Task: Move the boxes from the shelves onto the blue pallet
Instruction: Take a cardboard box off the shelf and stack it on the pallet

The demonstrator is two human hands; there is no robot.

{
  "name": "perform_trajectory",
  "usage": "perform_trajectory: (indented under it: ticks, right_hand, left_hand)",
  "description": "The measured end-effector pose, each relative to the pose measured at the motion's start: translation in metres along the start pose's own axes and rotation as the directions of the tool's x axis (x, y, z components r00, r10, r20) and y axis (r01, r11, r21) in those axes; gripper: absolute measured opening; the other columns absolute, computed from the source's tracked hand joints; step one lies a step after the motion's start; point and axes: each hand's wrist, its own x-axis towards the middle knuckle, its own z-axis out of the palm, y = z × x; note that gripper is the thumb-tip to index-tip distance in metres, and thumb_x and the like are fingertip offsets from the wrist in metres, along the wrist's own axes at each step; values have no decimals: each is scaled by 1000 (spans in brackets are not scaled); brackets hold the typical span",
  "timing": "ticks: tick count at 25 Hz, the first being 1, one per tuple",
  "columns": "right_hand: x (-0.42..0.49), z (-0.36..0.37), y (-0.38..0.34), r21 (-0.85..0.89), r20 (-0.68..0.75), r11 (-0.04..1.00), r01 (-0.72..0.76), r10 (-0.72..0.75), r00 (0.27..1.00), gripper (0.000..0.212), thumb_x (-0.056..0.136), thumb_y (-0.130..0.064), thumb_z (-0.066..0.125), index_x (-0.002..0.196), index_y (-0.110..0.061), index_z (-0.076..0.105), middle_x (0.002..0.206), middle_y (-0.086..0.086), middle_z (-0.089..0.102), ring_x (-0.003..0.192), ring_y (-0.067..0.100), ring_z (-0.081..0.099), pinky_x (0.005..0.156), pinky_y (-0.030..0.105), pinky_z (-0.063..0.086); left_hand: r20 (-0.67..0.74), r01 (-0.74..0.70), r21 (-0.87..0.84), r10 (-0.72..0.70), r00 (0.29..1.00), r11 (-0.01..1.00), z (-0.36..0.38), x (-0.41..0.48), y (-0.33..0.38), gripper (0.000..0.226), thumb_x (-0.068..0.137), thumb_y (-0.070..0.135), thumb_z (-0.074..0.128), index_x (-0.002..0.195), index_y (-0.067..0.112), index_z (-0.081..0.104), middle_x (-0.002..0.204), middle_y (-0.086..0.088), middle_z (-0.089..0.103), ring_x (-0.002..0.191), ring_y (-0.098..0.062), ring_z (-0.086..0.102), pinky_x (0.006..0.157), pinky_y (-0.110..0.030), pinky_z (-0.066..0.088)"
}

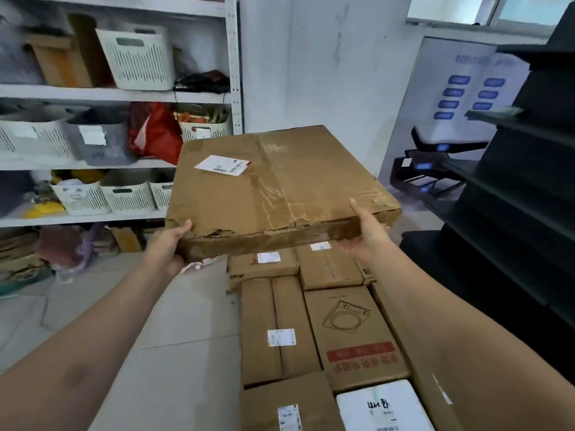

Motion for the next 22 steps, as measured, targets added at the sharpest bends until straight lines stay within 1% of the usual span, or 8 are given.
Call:
perform_trajectory:
  ticks: [2,4,6,10,13,16,19,22]
  right_hand:
    - [55,14,0,-18,-100,1000,6,-7,995,118,41,-36,92,142,-23,33,128,16,57,99,40,61,75,61,53]
    - [115,16,6,-6,-133,1000,5,-6,991,126,36,-27,91,146,-28,28,130,16,55,94,41,61,61,58,54]
    - [158,22,18,5,-169,1000,-9,10,986,114,46,-21,87,145,-28,31,132,15,54,92,40,61,55,56,53]
    - [257,25,57,101,-276,994,-44,70,959,72,71,-11,79,124,-35,37,128,18,57,87,40,61,48,59,50]
    - [339,35,108,173,-376,975,-139,196,906,70,78,-7,72,138,-23,39,116,18,63,83,35,61,45,57,50]
    - [430,47,172,200,-445,957,-209,279,851,52,87,-2,63,134,-7,40,98,18,59,84,37,58,46,59,51]
    - [501,36,243,197,-504,936,-291,351,789,18,90,1,58,99,-9,46,100,19,56,90,38,57,77,69,45]
    - [558,3,297,216,-555,930,-299,369,746,19,90,2,57,86,-12,45,94,19,58,72,31,56,68,67,48]
  left_hand:
    - [-2,-17,1,17,1000,1000,4,36,5,53,81,14,70,130,12,50,122,-12,65,98,-29,69,65,-44,59]
    - [7,-10,41,10,1000,999,11,66,7,58,83,14,68,136,13,44,124,-12,63,94,-29,68,61,-48,58]
    - [18,41,91,-43,999,995,16,109,1,56,85,16,66,136,15,44,124,-11,62,90,-28,67,61,-51,56]
    - [41,162,384,-192,980,909,21,221,-29,34,87,28,64,116,16,51,120,-15,63,88,-32,63,91,-62,37]
    - [23,259,434,-298,954,863,10,318,-66,22,88,13,61,109,17,55,121,-19,62,73,-27,63,75,-48,51]
    - [-7,373,422,-408,913,826,-16,435,-119,37,87,-6,54,122,6,51,109,-17,67,67,-27,73,58,-49,58]
    - [-71,466,464,-493,867,753,-41,513,-176,40,87,-10,52,124,5,51,92,-15,73,65,-33,72,62,-53,58]
    - [-127,547,465,-559,820,697,-61,572,-239,36,86,-9,56,120,-2,50,109,-26,67,80,-38,69,61,-52,58]
